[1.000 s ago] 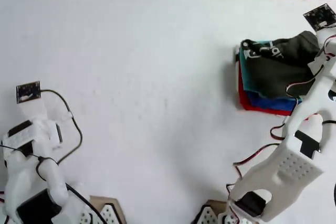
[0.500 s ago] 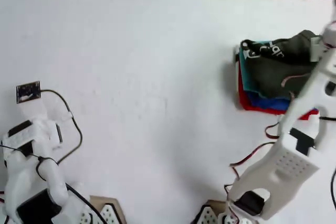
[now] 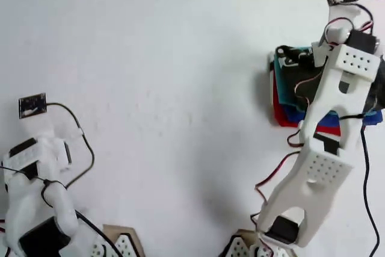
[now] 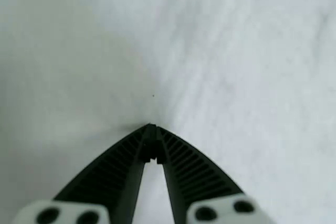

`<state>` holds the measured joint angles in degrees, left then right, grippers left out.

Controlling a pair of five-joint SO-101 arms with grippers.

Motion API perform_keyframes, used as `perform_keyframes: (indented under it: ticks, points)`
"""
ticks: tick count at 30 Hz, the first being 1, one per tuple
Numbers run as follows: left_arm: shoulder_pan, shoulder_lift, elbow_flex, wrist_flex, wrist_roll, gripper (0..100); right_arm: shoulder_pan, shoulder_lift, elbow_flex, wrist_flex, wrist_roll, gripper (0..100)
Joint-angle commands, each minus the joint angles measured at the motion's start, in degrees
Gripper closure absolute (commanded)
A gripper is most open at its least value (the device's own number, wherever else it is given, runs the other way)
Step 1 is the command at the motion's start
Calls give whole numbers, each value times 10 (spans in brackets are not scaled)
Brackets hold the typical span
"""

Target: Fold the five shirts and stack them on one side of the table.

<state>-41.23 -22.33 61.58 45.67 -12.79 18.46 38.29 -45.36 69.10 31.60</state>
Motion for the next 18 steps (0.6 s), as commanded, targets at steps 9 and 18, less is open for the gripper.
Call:
perform_keyframes:
  ticks: [9, 18]
  points:
    - [-4, -4, -2, -7, 8, 973, 33, 62, -174, -85, -4, 979]
    - [-3, -4, -2, -7, 8, 973, 76, 80, -198, -85, -4, 979]
